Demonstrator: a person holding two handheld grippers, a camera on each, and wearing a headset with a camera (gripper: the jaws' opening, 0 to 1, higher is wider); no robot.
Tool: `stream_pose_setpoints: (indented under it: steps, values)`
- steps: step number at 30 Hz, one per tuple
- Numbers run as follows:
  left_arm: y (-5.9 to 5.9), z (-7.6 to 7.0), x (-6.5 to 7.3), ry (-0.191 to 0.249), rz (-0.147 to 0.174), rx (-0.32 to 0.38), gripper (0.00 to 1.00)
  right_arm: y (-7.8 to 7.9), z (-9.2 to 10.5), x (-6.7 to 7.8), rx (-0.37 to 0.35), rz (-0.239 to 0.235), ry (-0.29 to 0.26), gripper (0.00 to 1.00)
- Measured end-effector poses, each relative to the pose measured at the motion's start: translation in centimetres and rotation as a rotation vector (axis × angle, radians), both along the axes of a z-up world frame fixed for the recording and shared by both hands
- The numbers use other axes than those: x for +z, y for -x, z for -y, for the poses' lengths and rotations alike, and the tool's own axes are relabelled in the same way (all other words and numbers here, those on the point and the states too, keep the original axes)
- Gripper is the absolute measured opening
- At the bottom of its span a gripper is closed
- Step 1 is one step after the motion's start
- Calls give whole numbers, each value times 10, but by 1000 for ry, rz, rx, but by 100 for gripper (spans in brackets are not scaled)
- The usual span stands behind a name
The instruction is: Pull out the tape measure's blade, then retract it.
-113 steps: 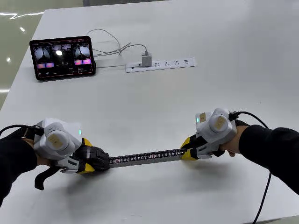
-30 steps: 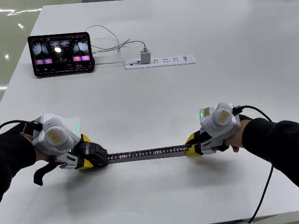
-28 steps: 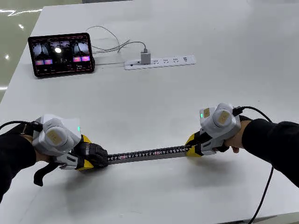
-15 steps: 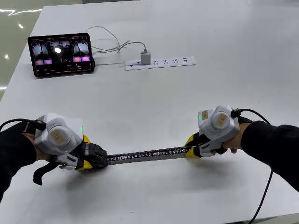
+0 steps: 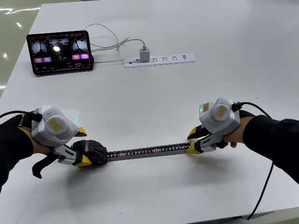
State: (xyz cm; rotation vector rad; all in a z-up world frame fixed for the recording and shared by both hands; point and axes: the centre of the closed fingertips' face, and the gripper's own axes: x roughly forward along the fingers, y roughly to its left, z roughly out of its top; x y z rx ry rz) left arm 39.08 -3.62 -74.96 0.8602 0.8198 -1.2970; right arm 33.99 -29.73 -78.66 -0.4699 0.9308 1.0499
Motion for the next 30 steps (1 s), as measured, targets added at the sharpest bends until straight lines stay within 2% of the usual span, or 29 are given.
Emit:
stream_pose_setpoints:
  steps: [3, 7, 11, 15, 16, 17, 18, 21, 23, 25, 29, 30]
  values:
    - [-3, 1, 5, 26, 3, 45, 53, 1, 1, 2, -35, -2, -8, 29]
    - [-5, 1, 9, 59, -21, 117, 63, 2, 2, 5, -81, -11, -20, 37]
    - [-4, -3, 8, 69, -40, 161, 70, -2, 6, 11, -136, -2, -35, 43]
    - [-1, -5, 9, 103, -62, 227, 77, -1, 9, 16, -187, 6, -55, 47]
    - [1, -3, 12, 136, -71, 249, 77, 2, 9, 18, -200, 6, -67, 48]
    - [1, -1, 15, 181, -70, 280, 77, 5, 10, 20, -202, 13, -64, 50]
    - [0, -2, 16, 200, -67, 302, 79, 8, 9, 21, -203, 18, -70, 52]
    - [0, -11, 16, 213, -47, 343, 81, 11, 12, 24, -228, 37, -92, 54]
    - [3, -13, 17, 246, -66, 397, 83, 16, 16, 27, -254, 47, -103, 55]
    - [2, -17, 20, 263, -53, 424, 85, 17, 18, 33, -309, 63, -143, 55]
    - [3, -24, 25, 290, -39, 465, 89, 23, 30, 36, -340, 85, -150, 58]
    - [1, -25, 29, 309, -21, 479, 89, 25, 32, 39, -345, 105, -156, 59]
